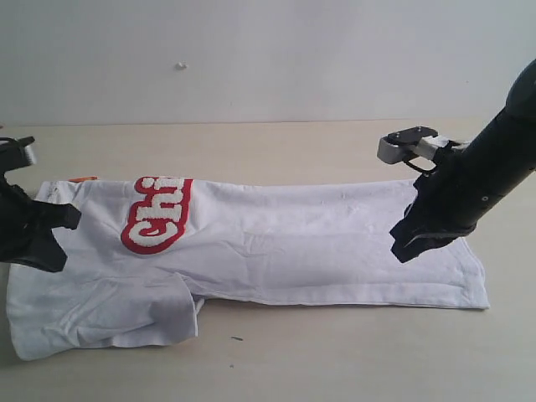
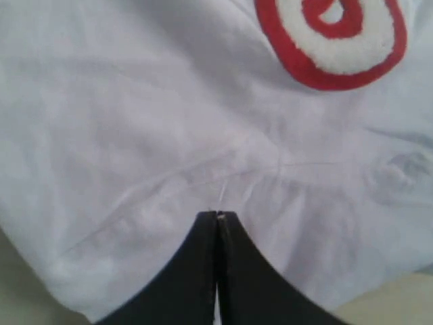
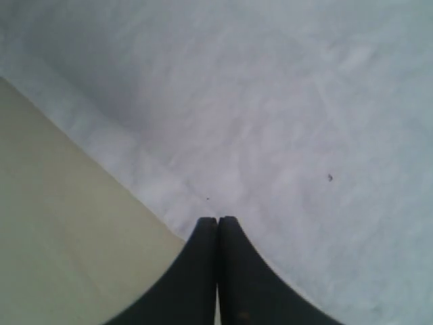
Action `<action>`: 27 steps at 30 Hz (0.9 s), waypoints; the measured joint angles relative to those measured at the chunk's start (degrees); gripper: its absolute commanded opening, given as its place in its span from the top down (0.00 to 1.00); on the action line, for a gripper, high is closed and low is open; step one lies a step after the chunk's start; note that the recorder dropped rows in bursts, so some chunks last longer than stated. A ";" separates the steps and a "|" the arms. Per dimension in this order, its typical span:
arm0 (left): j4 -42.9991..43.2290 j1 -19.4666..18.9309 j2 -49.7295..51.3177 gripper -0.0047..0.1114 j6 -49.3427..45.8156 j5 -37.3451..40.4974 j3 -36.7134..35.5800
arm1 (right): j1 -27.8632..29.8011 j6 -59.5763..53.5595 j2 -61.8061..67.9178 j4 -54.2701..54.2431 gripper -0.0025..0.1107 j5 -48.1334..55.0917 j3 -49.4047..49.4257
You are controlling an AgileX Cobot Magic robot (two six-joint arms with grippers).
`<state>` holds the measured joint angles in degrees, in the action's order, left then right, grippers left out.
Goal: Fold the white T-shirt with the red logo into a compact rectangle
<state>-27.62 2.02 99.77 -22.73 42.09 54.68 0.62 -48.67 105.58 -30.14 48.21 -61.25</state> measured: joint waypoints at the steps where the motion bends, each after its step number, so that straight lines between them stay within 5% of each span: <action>1: 0.00 0.00 0.90 0.96 -0.29 0.09 0.00 | 0.00 -0.11 0.40 0.00 0.98 0.09 0.00; 6: 0.00 0.00 5.05 0.94 -2.03 0.73 0.00 | 0.00 0.04 2.57 0.97 0.98 0.09 0.11; 14: -3.10 0.00 4.92 0.54 -2.38 6.06 -0.14 | 0.00 0.33 4.33 1.64 0.98 -0.23 0.23; 20: -4.71 -0.50 0.16 0.54 -2.38 8.40 -5.52 | 0.00 0.44 4.33 1.64 0.98 -0.23 0.23; 27: -4.71 -2.02 -7.94 0.48 -2.38 2.44 -13.41 | 0.00 0.58 4.33 1.64 0.98 -0.23 0.23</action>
<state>-32.33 0.00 91.83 -25.11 44.53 41.27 0.62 -48.09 109.92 -28.51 47.98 -61.02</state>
